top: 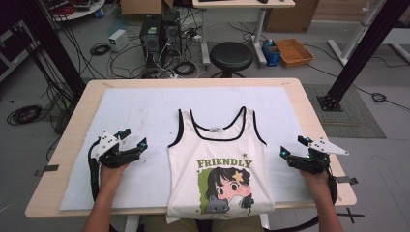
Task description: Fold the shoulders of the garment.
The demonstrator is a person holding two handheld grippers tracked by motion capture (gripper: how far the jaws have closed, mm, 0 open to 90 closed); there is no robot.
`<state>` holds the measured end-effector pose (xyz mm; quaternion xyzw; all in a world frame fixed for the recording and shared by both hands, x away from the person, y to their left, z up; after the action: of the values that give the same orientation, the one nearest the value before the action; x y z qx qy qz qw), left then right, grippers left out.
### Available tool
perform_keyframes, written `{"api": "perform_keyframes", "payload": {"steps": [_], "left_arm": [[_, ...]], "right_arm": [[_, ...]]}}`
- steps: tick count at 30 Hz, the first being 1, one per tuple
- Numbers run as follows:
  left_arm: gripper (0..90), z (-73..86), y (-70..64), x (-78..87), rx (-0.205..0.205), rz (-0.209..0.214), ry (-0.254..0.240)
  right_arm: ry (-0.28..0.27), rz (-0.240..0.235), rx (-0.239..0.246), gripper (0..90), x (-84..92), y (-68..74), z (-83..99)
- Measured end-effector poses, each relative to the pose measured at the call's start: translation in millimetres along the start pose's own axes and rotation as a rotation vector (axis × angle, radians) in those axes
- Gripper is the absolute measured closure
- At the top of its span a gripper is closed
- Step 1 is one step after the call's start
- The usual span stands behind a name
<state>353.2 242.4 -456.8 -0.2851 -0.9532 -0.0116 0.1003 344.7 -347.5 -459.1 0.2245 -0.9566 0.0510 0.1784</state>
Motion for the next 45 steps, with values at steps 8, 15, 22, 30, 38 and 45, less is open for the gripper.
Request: {"api": "perform_keyframes", "payload": {"steps": [8, 15, 22, 30, 38, 45], "left_arm": [[23.2, 0.0, 0.0, -0.2, 0.000, -0.006, 0.004], [23.2, -0.1, -0.2, -0.8, 0.002, -0.011, 0.007], [23.1, -0.1, 0.8, -0.5, 0.011, -0.020, 0.007], [22.9, -0.1, -0.5, -1.0, -0.003, -0.025, 0.013], [22.9, -0.2, -0.4, -1.1, -0.002, -0.029, 0.015], [23.0, -0.2, 2.9, -1.3, 0.035, -0.039, 0.015]], "right_arm": [[0.001, 0.005, -0.003, 15.2, 0.1, -0.2, 0.0], [0.006, 0.008, -0.011, 15.2, -0.1, -1.0, -0.1], [0.028, 0.017, 0.027, 15.3, -2.3, 2.8, -0.3], [0.074, 0.018, 0.015, 15.3, -6.9, 1.2, -0.9], [0.098, -0.013, -0.157, 15.3, -12.9, -3.9, -16.6], [0.128, -0.057, -0.122, 15.3, -56.4, 8.3, -75.5]]}}
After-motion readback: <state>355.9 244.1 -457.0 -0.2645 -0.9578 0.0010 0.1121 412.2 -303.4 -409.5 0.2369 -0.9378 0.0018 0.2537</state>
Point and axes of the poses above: each handheld gripper's, and its own axes: x roughly backward along the jaws, z roughly out of its underside, y roughly to its left, the point moved 3 cm from there along -x, roughly forward along the jaws, and after that the axes turned 3 degrees about z, right-handed, at the moved point
